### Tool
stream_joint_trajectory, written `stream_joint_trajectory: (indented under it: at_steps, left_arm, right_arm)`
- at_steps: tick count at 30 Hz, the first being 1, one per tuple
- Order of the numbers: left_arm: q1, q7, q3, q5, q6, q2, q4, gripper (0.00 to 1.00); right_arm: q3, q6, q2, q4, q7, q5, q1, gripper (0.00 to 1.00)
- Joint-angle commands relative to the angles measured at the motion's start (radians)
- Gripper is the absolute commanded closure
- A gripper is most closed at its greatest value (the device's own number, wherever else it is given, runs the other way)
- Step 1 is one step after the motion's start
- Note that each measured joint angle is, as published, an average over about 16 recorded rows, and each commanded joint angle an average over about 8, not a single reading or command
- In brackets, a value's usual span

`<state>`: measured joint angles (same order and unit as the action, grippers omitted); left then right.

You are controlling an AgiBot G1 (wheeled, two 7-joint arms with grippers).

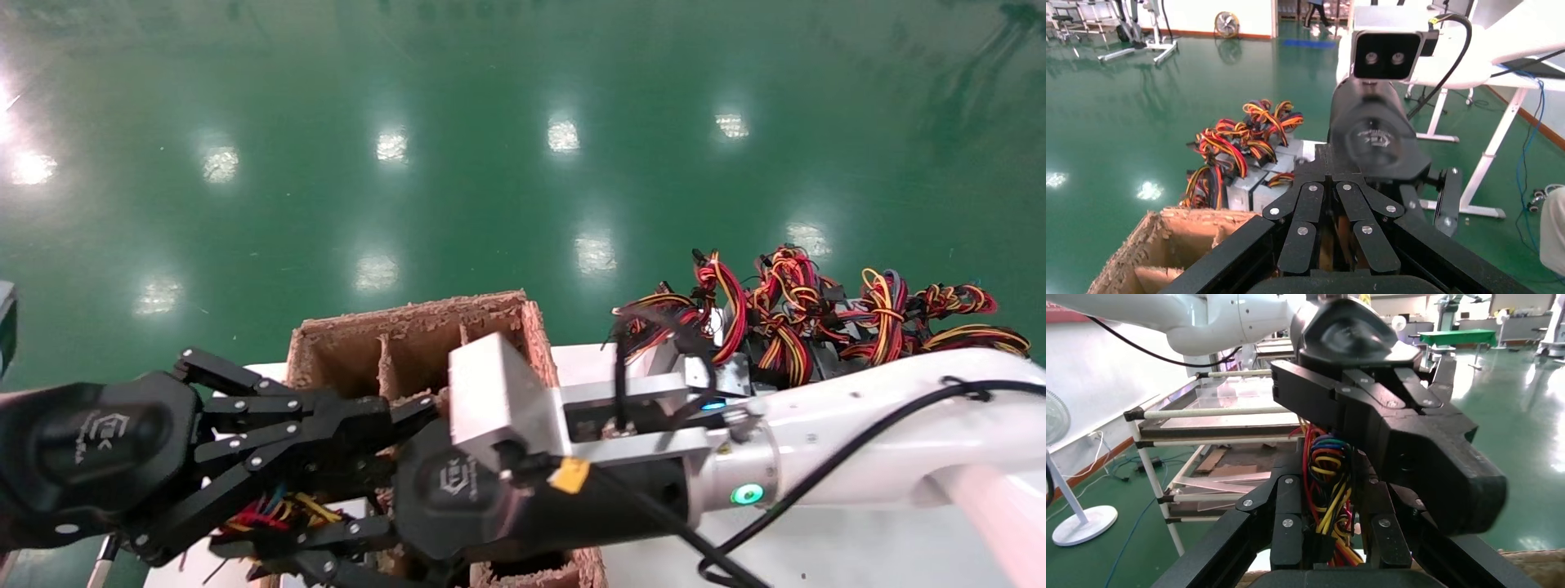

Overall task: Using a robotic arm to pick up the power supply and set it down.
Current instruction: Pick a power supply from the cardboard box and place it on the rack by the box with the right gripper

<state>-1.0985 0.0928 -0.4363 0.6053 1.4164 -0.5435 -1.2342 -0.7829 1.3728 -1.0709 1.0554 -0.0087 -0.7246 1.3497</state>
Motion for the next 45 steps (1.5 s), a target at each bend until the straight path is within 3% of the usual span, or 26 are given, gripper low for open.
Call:
stream_joint_trajectory:
  at_steps: [1, 22, 39, 45]
  left_arm:
    - [0.000, 0.000, 0.000, 0.000, 0.000, 0.000, 0.000, 1.00]
    - [0.000, 0.000, 0.000, 0.000, 0.000, 0.000, 0.000, 1.00]
    - [0.000, 0.000, 0.000, 0.000, 0.000, 0.000, 0.000, 1.00]
    - [0.000, 0.000, 0.000, 0.000, 0.000, 0.000, 0.000, 1.00]
  right_arm:
    - [0.012, -0.002, 0.017, 0.021, 0.005, 0.014, 0.002, 1.00]
    - [-0.001, -0.001, 0.089, 0.101, 0.041, -0.016, -0.015, 1.00]
    - [0.091, 0.180, 0.087, 0.026, -0.021, 0.221, -0.023, 1.00]
    - [0.107, 0.210, 0.088, -0.001, -0.032, 0.313, -0.023, 1.00]
